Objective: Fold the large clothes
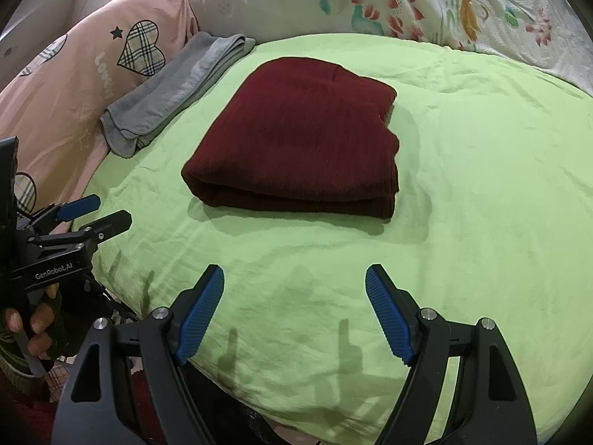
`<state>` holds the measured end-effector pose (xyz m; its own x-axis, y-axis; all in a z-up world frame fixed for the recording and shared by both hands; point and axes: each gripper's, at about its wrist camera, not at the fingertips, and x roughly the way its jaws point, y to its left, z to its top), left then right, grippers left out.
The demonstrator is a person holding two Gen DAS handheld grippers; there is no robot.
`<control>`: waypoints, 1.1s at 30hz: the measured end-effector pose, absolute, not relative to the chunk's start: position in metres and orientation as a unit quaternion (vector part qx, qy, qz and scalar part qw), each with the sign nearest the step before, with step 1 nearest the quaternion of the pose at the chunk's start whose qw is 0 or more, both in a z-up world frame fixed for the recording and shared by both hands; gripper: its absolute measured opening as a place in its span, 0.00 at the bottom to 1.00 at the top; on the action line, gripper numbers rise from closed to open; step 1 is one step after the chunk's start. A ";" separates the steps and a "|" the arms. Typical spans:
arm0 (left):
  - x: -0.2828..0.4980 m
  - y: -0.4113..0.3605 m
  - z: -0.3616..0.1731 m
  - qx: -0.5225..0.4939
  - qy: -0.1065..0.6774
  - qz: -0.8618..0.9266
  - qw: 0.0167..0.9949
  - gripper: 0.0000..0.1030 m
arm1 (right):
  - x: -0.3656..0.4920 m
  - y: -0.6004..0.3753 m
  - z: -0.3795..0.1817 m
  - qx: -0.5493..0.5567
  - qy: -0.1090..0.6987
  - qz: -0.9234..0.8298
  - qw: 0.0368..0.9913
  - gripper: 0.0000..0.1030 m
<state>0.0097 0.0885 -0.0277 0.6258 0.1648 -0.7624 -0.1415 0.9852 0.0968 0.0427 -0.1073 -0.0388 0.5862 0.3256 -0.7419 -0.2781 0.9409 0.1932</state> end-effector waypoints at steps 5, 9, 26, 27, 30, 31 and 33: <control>0.019 0.088 -0.023 0.011 0.419 0.076 0.905 0.80 | 0.056 -0.114 -0.030 0.042 0.412 0.178 0.892 0.77; 0.033 0.091 -0.020 0.008 0.415 0.080 0.906 0.80 | 0.074 -0.123 -0.024 0.044 0.403 0.161 0.900 0.77; 0.100 0.098 -0.027 0.006 0.438 0.106 0.893 0.80 | 0.151 -0.143 -0.023 0.099 0.410 0.148 0.895 0.77; 0.099 0.098 -0.027 0.005 0.438 0.106 0.893 0.80 | 0.152 -0.142 -0.023 0.100 0.409 0.149 0.894 0.77; 0.096 0.094 -0.026 0.010 0.438 0.115 0.892 0.80 | 0.148 -0.142 -0.024 0.105 0.409 0.150 0.894 0.77; 0.095 0.093 -0.026 0.014 0.438 0.121 0.891 0.80 | 0.146 -0.142 -0.024 0.107 0.410 0.151 0.893 0.77; 0.093 0.091 -0.026 0.016 0.441 0.130 0.888 0.80 | 0.141 -0.142 -0.024 0.110 0.409 0.151 0.893 0.77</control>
<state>0.0925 0.0911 -0.0264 0.5771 0.2449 -0.7791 -0.2160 0.9658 0.1436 0.1413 -0.1423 -0.0241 0.6193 0.3605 -0.6975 -0.1799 0.9299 0.3210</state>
